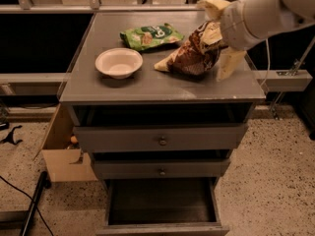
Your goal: Place brown chip bag into bottom drawer
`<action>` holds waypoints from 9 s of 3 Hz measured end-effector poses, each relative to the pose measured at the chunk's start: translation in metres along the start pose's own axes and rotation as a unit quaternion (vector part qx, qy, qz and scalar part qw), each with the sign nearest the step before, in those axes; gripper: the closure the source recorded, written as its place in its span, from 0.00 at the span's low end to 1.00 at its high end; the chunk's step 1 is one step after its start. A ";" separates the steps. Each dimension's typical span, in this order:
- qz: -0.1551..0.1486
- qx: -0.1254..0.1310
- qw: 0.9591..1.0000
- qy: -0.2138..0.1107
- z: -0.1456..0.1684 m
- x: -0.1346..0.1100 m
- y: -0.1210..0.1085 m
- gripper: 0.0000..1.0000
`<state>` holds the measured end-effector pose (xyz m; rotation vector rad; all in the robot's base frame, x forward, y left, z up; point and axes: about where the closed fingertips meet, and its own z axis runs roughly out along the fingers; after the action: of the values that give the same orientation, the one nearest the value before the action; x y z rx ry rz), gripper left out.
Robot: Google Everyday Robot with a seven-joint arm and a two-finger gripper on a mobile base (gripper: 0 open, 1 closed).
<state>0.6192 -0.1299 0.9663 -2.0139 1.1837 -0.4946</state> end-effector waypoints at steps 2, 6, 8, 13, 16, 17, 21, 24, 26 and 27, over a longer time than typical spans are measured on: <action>-0.037 0.017 0.999 0.025 0.031 0.012 -0.039 0.00; -0.007 -0.047 0.992 0.114 0.080 0.083 -0.048 0.00; -0.017 -0.101 0.991 0.080 0.101 0.085 -0.032 0.00; -0.018 -0.101 0.992 0.077 0.099 0.084 -0.032 1.00; -0.004 -0.069 0.997 0.041 0.038 0.069 -0.045 1.00; 0.021 -0.051 0.998 -0.005 0.009 0.068 -0.029 1.00; 0.010 -0.005 1.000 -0.016 -0.086 0.055 0.050 1.00; 0.003 0.006 1.000 -0.008 -0.141 0.029 0.170 1.00; -0.017 -0.007 1.000 -0.025 -0.121 0.004 0.203 1.00; -0.017 -0.015 0.999 -0.032 -0.116 -0.007 0.227 1.00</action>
Offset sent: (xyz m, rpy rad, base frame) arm 0.0837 0.0158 0.0120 -0.0967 -0.1045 -0.0123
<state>0.4089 -0.2395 0.8710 -2.0628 1.1261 -0.4296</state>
